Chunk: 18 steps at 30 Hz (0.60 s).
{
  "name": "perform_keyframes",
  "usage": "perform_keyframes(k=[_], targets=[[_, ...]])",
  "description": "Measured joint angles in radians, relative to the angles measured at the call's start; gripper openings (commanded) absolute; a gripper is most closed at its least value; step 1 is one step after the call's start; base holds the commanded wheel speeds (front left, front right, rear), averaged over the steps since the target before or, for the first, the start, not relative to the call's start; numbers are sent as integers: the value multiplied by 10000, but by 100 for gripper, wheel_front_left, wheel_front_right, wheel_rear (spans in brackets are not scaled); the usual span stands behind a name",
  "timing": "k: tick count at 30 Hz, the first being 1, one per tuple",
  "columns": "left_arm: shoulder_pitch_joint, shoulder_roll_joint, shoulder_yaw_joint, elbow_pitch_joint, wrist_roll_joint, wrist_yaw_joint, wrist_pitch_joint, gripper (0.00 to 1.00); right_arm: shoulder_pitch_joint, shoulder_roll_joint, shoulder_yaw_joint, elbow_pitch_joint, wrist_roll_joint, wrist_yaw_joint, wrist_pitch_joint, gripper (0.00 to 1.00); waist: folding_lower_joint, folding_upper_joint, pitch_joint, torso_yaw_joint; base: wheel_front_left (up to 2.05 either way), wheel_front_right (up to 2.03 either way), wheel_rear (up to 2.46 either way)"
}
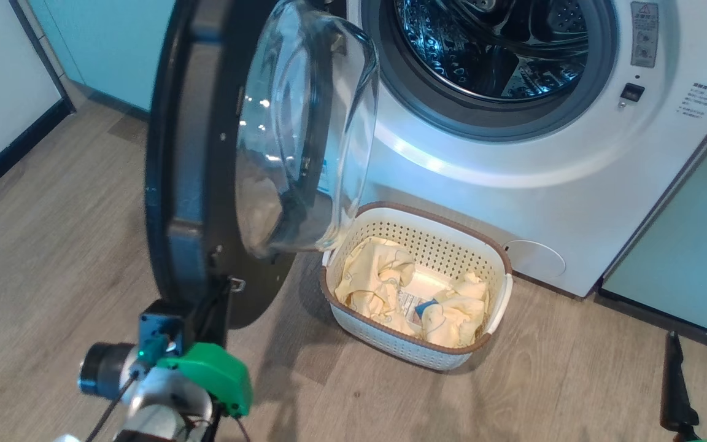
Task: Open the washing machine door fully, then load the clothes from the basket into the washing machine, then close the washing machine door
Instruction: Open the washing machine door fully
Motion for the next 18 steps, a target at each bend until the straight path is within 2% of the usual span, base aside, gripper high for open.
perform_keyframes(k=[18], targets=[[-662, 374, 1062, 2360, -349, 77, -1753, 0, 12, 6, -15, 6, -23, 0, 0, 100, 0, 0, 225, -115, 0, 0, 0]])
